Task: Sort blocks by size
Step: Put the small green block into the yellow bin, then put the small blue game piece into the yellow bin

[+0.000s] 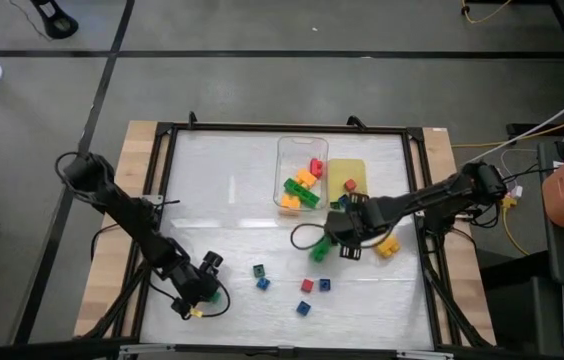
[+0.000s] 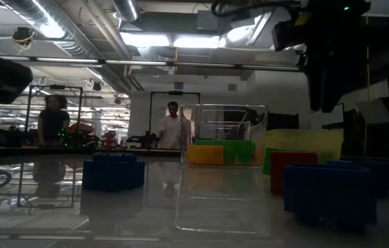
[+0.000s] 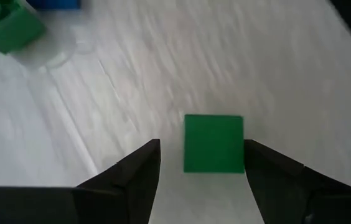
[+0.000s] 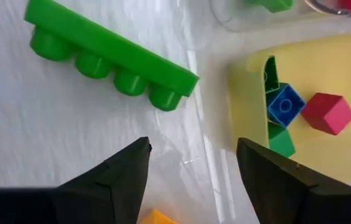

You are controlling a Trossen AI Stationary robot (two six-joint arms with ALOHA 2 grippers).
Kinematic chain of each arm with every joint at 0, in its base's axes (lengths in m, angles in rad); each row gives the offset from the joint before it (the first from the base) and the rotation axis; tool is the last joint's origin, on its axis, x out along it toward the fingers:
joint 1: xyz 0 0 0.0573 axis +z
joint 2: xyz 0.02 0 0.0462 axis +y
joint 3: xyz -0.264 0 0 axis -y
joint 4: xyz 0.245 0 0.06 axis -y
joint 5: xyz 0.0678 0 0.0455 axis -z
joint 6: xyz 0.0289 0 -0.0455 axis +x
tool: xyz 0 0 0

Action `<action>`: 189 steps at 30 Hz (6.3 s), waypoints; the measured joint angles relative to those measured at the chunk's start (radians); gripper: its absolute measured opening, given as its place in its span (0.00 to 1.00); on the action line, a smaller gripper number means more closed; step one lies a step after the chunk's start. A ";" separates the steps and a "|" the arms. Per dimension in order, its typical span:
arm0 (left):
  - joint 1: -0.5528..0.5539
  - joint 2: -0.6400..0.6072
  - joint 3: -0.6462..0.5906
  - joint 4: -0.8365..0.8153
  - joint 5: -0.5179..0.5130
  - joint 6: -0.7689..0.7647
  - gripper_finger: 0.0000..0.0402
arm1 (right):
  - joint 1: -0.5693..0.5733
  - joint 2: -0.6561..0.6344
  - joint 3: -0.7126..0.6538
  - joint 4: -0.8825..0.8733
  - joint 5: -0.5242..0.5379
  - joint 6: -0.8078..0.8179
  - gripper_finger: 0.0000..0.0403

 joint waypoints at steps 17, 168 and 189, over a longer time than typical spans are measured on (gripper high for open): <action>0.008 0.092 0.000 0.095 -0.004 0.028 0.29 | 0.204 0.000 0.000 0.009 0.141 0.228 0.60; 0.282 -0.113 0.048 0.413 -0.012 0.100 0.41 | 0.272 0.314 0.317 0.141 0.049 -0.115 0.35; 0.276 -0.113 0.049 0.379 -0.044 0.105 0.41 | -0.017 0.290 0.403 -0.451 0.300 -0.175 0.36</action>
